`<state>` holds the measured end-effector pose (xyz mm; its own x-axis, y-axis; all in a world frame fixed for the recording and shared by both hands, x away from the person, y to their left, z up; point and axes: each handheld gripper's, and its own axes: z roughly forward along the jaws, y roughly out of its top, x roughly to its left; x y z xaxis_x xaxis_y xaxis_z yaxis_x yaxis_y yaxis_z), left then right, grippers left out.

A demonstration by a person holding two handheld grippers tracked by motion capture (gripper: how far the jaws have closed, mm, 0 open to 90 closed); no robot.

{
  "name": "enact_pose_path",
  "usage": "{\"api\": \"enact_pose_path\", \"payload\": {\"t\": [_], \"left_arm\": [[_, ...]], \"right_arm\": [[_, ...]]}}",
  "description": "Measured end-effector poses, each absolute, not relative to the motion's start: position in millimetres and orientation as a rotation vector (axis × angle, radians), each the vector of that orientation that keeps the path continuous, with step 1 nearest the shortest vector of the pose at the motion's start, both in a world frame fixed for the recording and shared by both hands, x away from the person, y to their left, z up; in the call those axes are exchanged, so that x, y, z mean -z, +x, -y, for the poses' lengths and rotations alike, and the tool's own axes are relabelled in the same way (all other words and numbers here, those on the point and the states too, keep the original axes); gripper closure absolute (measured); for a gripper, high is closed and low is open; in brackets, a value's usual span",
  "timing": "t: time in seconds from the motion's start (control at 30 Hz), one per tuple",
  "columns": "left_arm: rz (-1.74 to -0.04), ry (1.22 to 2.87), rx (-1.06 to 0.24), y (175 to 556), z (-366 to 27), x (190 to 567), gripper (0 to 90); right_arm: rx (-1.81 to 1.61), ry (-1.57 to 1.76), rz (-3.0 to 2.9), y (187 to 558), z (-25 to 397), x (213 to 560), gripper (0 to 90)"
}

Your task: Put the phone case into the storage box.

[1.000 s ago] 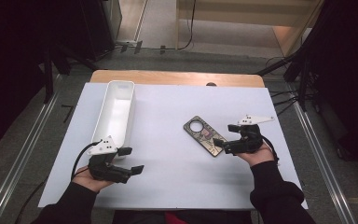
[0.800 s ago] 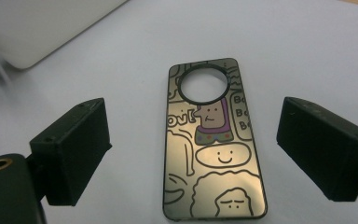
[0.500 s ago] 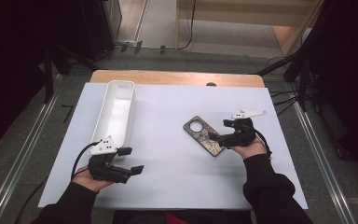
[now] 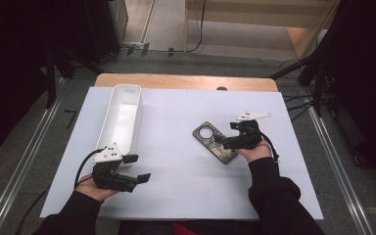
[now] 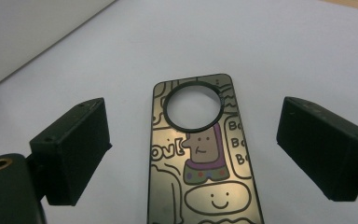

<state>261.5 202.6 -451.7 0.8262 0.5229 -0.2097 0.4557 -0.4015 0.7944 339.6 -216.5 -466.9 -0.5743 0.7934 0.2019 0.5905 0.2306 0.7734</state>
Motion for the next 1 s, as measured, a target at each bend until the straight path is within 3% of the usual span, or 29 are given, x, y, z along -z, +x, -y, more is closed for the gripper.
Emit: {"api": "enact_pose_path", "payload": {"t": [1.0], "left_arm": [[-0.712, 2.059, -0.087, 262, -203, 452, 16.3]], "right_arm": [[-1.220, 1.320, -2.310, 352, 207, 476, 8.6]]}}
